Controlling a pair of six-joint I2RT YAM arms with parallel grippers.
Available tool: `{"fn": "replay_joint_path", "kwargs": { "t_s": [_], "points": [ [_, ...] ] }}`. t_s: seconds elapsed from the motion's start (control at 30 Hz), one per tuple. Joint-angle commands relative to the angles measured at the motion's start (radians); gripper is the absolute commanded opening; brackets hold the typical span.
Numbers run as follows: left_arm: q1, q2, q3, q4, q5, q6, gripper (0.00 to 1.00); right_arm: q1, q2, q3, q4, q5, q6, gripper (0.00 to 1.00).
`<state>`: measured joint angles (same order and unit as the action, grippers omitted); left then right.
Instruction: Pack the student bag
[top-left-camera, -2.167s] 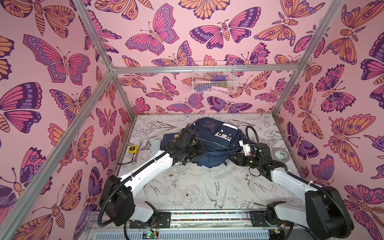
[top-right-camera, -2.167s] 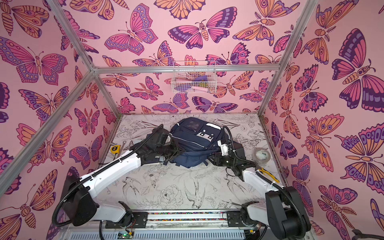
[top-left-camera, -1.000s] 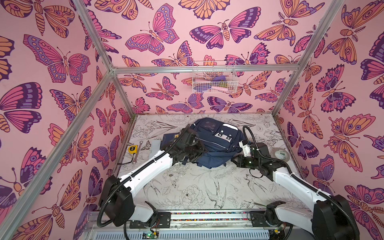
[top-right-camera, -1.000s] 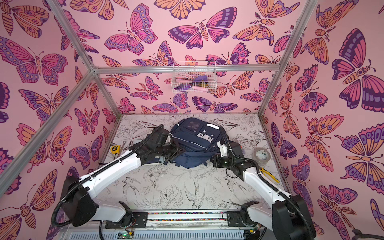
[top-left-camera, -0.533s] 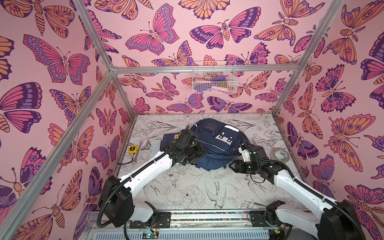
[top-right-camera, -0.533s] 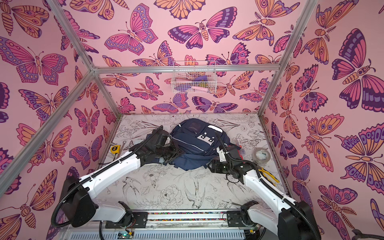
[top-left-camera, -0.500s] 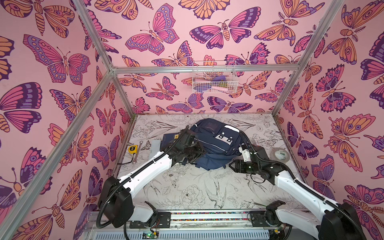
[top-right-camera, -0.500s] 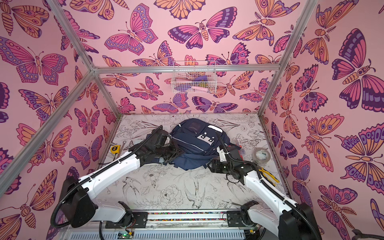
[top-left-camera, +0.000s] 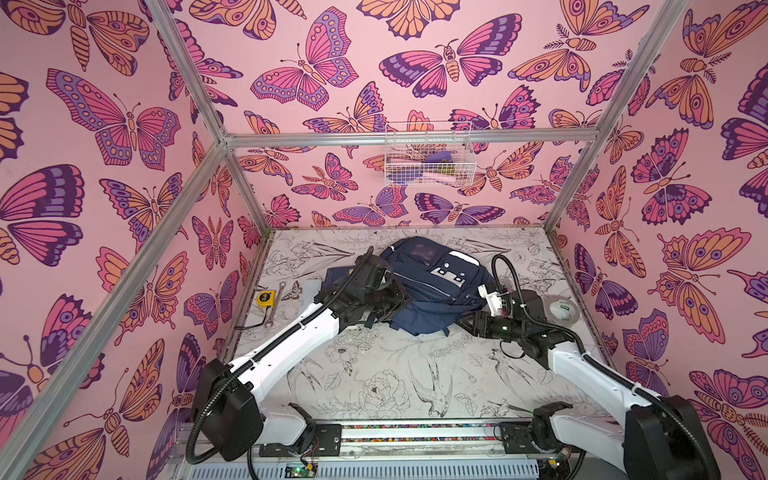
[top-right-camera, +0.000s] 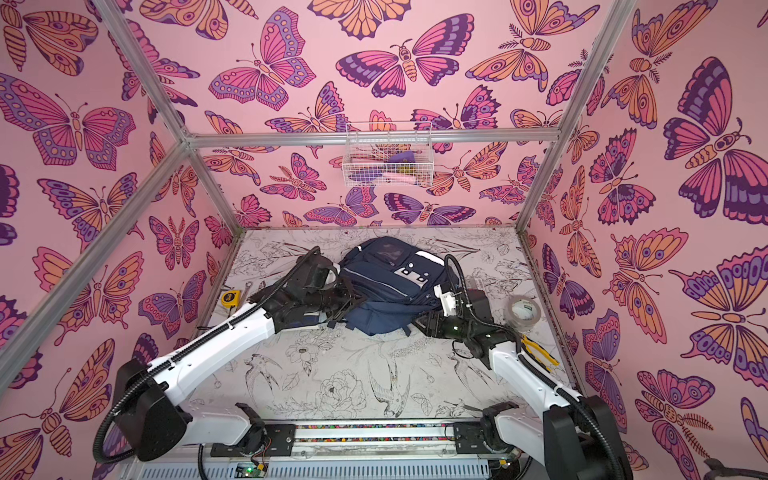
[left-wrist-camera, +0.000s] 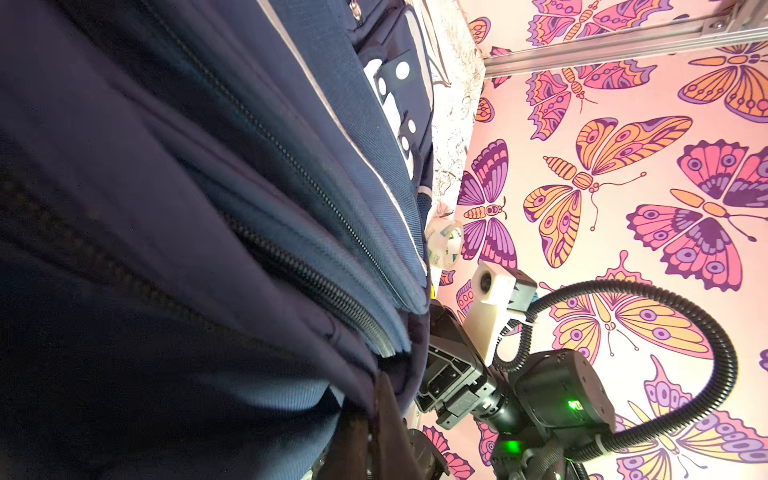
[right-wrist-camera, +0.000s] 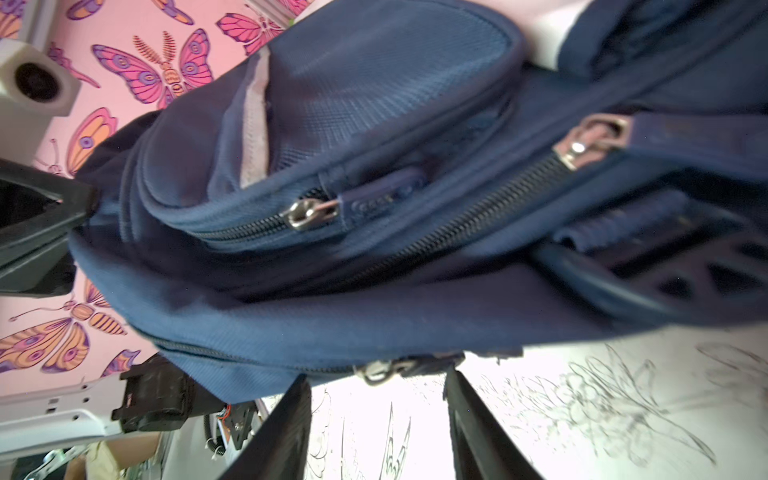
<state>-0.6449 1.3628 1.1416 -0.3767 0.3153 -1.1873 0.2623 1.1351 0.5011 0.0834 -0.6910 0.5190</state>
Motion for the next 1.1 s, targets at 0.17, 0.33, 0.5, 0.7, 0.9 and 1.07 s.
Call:
{"fn": "replay_joint_path", "kwargs": {
  "t_s": [0.17,0.33,0.5,0.7,0.9,1.07],
  "points": [
    [0.011,-0.062,0.071,0.030,0.043,-0.012,0.00,-0.044,0.044,-0.058,0.241,-0.099,0.020,0.58],
    [0.015,-0.065,0.084,0.020,0.052,-0.018,0.00,-0.061,0.069,-0.069,0.309,-0.119,0.029,0.64],
    [0.015,-0.062,0.089,0.017,0.057,-0.023,0.00,-0.071,0.095,-0.065,0.398,-0.166,0.048,0.63],
    [0.017,-0.060,0.092,0.006,0.058,-0.023,0.00,-0.077,0.113,-0.055,0.447,-0.196,0.028,0.58],
    [0.025,-0.055,0.099,0.000,0.055,-0.022,0.00,-0.077,0.163,-0.070,0.528,-0.240,0.052,0.40],
    [0.026,-0.051,0.098,0.000,0.047,-0.020,0.00,-0.077,0.147,-0.082,0.528,-0.237,0.059,0.23]
  ]
}}
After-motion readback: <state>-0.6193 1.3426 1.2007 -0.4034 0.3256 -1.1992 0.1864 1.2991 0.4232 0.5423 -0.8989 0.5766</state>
